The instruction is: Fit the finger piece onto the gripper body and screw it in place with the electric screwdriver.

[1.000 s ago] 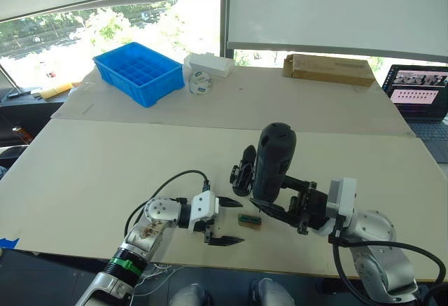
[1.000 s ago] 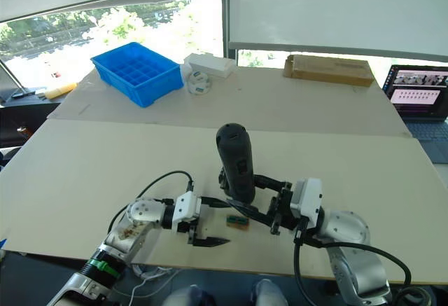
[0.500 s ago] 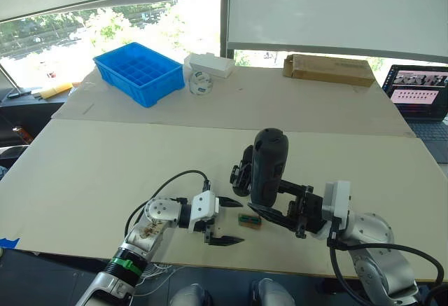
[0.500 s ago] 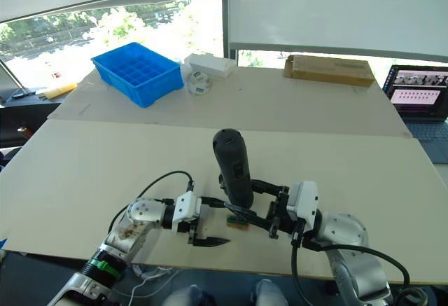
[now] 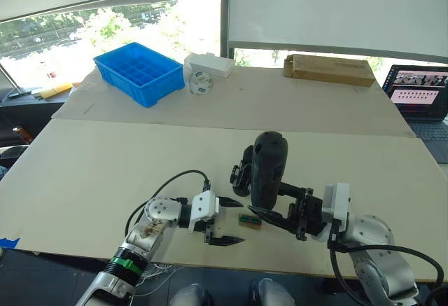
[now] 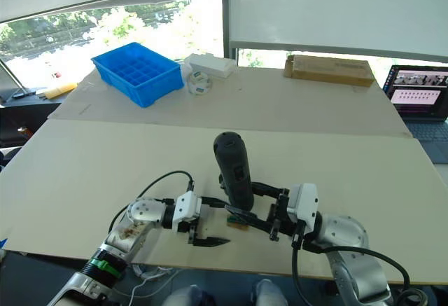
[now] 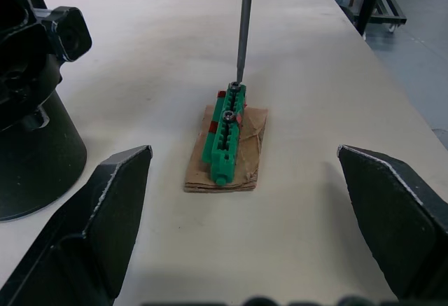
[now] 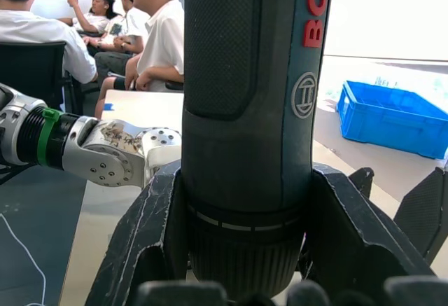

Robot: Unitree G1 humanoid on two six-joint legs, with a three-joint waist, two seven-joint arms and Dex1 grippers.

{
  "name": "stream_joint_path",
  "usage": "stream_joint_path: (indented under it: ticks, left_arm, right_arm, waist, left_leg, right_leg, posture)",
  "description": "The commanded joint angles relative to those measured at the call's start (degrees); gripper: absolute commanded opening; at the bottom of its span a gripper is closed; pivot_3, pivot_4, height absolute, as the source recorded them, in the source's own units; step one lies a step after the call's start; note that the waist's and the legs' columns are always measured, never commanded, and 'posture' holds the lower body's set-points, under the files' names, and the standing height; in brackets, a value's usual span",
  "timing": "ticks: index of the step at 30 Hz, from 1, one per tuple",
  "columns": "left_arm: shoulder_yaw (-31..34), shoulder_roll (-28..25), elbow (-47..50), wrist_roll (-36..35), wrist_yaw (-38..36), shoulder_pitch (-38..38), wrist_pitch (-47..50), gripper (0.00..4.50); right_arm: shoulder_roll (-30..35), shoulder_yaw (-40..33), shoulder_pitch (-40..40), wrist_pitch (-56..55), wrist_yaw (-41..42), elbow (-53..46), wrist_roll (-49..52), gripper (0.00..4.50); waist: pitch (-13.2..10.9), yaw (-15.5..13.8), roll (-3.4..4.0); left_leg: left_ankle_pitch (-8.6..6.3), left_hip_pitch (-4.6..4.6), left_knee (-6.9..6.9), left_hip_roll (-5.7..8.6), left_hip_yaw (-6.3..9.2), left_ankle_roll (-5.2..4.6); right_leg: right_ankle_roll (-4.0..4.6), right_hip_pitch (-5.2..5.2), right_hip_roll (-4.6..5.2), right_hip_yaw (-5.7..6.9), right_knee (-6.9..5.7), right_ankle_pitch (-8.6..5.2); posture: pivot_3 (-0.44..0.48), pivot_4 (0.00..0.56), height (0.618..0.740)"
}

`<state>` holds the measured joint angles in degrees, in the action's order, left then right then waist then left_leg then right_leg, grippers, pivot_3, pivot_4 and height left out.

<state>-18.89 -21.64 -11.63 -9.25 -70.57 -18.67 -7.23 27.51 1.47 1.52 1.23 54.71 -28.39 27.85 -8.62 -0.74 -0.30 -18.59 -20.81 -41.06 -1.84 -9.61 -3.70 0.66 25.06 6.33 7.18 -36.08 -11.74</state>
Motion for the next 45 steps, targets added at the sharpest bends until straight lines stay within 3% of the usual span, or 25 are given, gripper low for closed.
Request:
stream_joint_path:
  ticks: [1, 45]
  left_arm:
    - [-1.3, 0.3, -1.7, 0.8, 0.4, 1.1, 0.8, 4.50]
    - [-1.5, 0.3, -1.3, 1.0, 1.6, 2.6, 0.7, 4.50]
  right_arm:
    - [-0.2, -1.0, -0.2, -2.7, 0.3, -1.3, 1.1, 1.92]
    - [1.4, -0.9, 0.0, 0.6, 1.6, -2.0, 4.0, 1.92]
  waist:
    - [0.0, 0.0, 0.00]
    - [0.1, 0.0, 0.08]
  left_leg:
    - [0.00, 0.00, 0.00, 0.00, 0.00, 0.00]
    - [-0.07, 0.04, 0.02, 0.00, 0.03, -0.11]
  right_leg:
    - [0.00, 0.00, 0.00, -0.01, 0.00, 0.00]
    - [-0.02, -0.07, 0.11, -0.03, 0.02, 0.00]
  posture:
    - [0.000, 0.150, 0.740]
    - [0.000, 0.150, 0.740]
